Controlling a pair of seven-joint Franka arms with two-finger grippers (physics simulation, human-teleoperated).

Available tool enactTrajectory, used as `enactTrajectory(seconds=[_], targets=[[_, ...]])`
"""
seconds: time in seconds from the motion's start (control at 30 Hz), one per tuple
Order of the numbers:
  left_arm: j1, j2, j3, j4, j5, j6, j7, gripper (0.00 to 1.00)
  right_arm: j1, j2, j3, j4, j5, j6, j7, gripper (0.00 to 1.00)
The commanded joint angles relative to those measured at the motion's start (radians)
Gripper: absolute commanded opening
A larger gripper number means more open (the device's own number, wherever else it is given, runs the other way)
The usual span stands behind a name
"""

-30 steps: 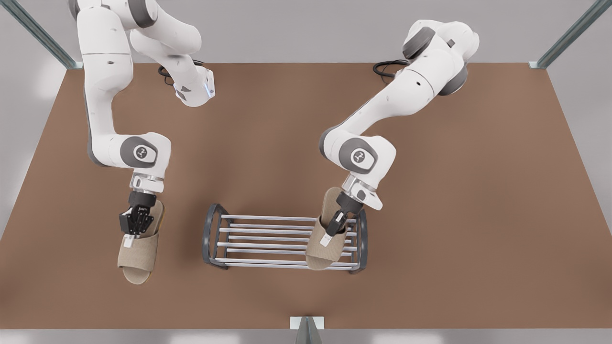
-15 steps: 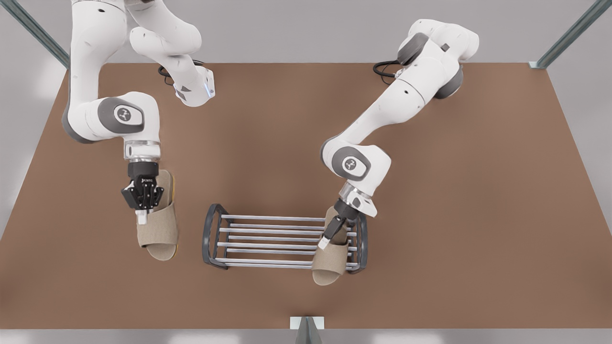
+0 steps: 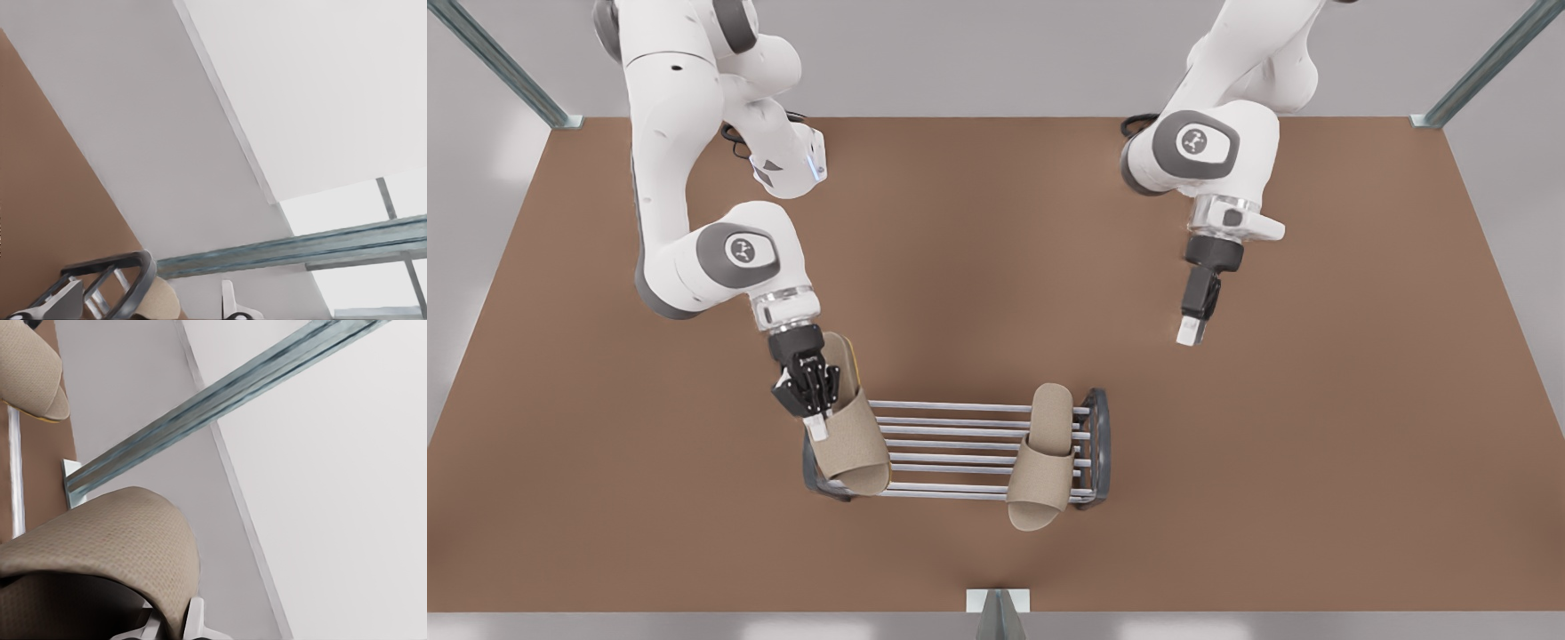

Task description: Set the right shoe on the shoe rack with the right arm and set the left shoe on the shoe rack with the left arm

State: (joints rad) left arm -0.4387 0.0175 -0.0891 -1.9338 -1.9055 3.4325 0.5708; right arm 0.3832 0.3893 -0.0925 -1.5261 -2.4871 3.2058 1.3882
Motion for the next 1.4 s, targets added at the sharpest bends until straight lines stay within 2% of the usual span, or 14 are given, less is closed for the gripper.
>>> enactTrajectory(seconds=[0.0,0.07,0.1,0.17,0.2,0.23,0.27,0.3,0.63,0.67,0.7,0.73,1.07,1.37], targets=[[0.055,-0.007,0.155,-0.004,0.0,-0.209,0.547,1.0,0.043,0.037,-0.023,0.029,0.068,-0.012,0.029,0.21],[0.057,0.058,0.355,-0.007,0.231,-0.552,0.57,1.0,0.075,0.055,-0.03,0.046,0.074,-0.014,0.029,0.21],[0.057,0.102,0.55,0.004,0.484,-0.894,0.549,1.0,0.083,0.072,-0.032,0.047,0.086,-0.014,0.029,0.21],[0.057,0.216,0.7,0.215,1.153,-1.34,0.203,1.0,0.103,0.092,-0.036,0.046,0.086,-0.029,0.029,0.21],[0.063,0.234,0.695,0.321,1.406,-1.519,0.008,1.0,0.111,0.114,-0.036,0.049,0.088,-0.055,0.029,0.21],[0.141,0.23,0.582,0.415,1.568,-1.712,-0.216,1.0,0.112,0.132,-0.036,0.05,0.088,-0.09,0.028,0.21],[0.228,0.211,0.427,0.473,1.698,-1.805,-0.397,1.0,0.125,0.146,-0.039,0.052,0.089,-0.103,0.029,0.21],[0.336,0.139,0.189,0.475,1.905,-1.828,-0.592,1.0,0.126,0.171,-0.044,0.073,0.089,-0.119,0.028,0.21],[0.356,0.183,0.152,0.473,1.915,-1.782,-0.595,1.0,0.146,0.312,-0.089,0.191,0.099,-0.248,0.028,0.21],[0.356,0.177,0.152,0.472,1.909,-1.782,-0.598,1.0,0.146,0.312,-0.089,0.19,0.143,-0.248,0.026,0.6],[0.356,0.168,0.152,0.473,1.899,-1.785,-0.657,1.0,0.149,0.312,-0.089,0.188,0.148,-0.247,0.028,0.89],[0.367,0.136,0.16,0.47,1.835,-1.817,-0.735,1.0,0.149,0.312,-0.089,0.184,0.165,-0.247,0.031,1.0],[0.377,0.099,0.155,0.466,1.813,-1.842,-0.818,1.0,0.141,0.335,-0.09,0.172,0.16,-0.27,0.045,1.0],[0.376,0.085,0.152,0.464,1.815,-1.846,-0.835,1.0,0.138,0.224,-0.089,0.035,0.142,-0.261,0.041,1.0]])
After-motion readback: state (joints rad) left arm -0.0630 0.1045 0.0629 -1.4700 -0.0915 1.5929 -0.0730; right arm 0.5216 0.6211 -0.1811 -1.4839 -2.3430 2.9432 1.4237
